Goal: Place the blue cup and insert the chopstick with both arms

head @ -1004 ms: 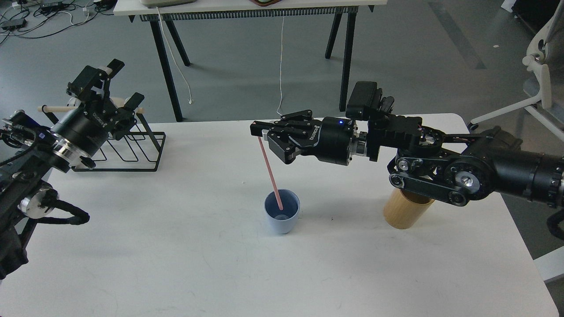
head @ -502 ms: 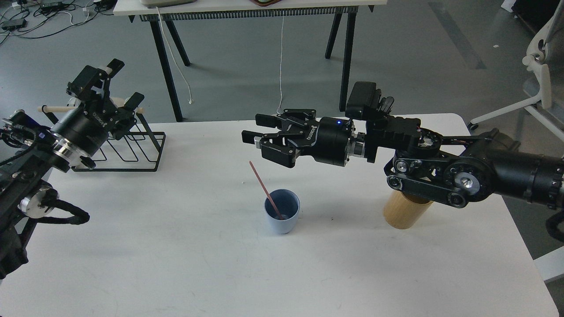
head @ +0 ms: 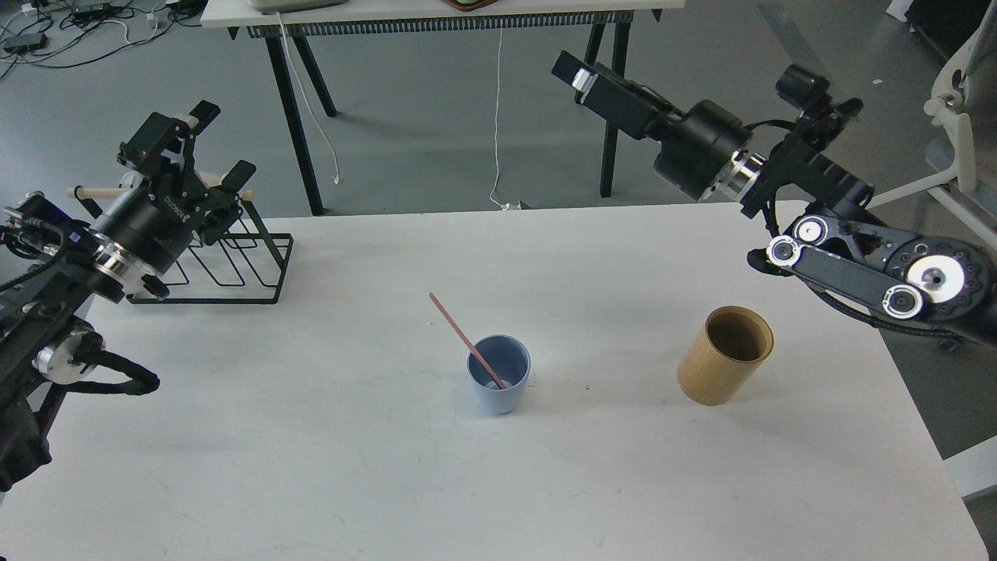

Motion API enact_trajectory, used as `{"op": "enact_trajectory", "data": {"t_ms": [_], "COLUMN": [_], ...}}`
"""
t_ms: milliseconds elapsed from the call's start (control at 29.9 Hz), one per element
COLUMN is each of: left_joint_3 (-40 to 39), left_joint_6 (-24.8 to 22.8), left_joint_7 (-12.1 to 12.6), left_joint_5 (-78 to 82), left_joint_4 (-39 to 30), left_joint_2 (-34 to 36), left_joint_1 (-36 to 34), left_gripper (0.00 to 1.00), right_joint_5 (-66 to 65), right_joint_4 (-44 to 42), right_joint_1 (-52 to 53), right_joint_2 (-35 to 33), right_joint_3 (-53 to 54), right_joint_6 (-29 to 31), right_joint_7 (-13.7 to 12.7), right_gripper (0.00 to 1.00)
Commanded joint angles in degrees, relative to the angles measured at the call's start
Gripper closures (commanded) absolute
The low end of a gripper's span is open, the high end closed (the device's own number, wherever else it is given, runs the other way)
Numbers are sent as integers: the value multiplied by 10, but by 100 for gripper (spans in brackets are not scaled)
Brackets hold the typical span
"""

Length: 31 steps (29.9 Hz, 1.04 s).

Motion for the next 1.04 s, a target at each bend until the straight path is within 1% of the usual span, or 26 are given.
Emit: {"op": "enact_trajectory", "data": {"t_ms": [0,100,234,335,402,435,535,770,904,1004], "left_joint_3": [-1,0,-1,-1,0,0,0,-1,-1,-1], "left_joint_6": [0,0,0,0,0,0,0,0,0,0], "left_joint_7": [0,0,0,0,0,0,0,0,0,0], "left_joint_5": [0,0,0,-4,-11,-13,-15,-17,-17,-17], "left_joint_4": [0,1,2,2,2,2,2,2,1,1], "left_joint_2": [0,0,-1,-1,0,0,0,-2,-25,-26], "left_joint_1": [1,2,1,-2,-2,-2,-2,0,-4,-5], "left_gripper": [1,1,1,1,1,1,1,1,1,1], "right_joint_5": [98,196,330,393,408,409,409,418,444,462], "right_joint_4": [9,18,50,73,71,69,65,61,54,53], "right_joint_1": [-46,-71,-118,-169,-195,-205,-224,-225,-225,-225], "right_joint_2": [-34,-57,-89,-94,-89,-87,-80,-76,-57,-51], "right_joint_3": [48,73,111,145,166,174,183,188,203,206], "right_joint_6": [18,61,185,287,333,344,353,353,353,353], "right_joint_7": [0,0,0,0,0,0,0,0,0,0], "right_gripper": [7,7,7,6,6,6,4,2,2,2]}}
